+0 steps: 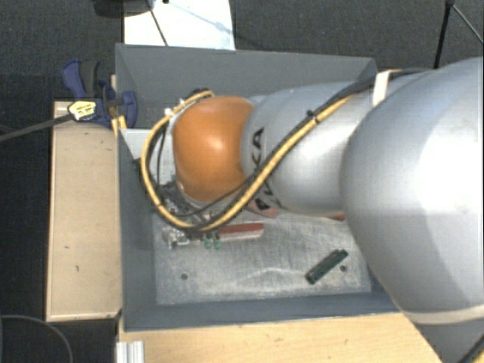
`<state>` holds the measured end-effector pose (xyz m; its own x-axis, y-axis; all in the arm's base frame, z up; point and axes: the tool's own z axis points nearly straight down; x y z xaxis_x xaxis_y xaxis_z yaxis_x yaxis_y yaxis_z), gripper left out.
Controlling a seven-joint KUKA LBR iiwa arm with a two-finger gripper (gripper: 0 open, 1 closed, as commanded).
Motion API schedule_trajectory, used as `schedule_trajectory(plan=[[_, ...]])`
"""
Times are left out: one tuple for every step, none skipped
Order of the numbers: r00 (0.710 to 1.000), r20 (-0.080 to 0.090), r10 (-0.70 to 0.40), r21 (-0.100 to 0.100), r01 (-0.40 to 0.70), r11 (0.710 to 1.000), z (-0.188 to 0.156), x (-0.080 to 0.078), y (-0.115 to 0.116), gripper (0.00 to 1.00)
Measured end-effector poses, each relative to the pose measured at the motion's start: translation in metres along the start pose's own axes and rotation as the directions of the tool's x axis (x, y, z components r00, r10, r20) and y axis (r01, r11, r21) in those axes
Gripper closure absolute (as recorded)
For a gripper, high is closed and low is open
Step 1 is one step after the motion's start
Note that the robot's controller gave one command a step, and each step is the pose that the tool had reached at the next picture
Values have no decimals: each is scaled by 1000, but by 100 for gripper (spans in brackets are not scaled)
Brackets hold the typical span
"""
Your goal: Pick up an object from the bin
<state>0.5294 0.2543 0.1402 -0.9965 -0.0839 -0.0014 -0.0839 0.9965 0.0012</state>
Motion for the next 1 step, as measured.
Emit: schedule_trajectory(plan=[[1000, -5, -20, 2, 20, 1000, -44, -1, -1, 100]])
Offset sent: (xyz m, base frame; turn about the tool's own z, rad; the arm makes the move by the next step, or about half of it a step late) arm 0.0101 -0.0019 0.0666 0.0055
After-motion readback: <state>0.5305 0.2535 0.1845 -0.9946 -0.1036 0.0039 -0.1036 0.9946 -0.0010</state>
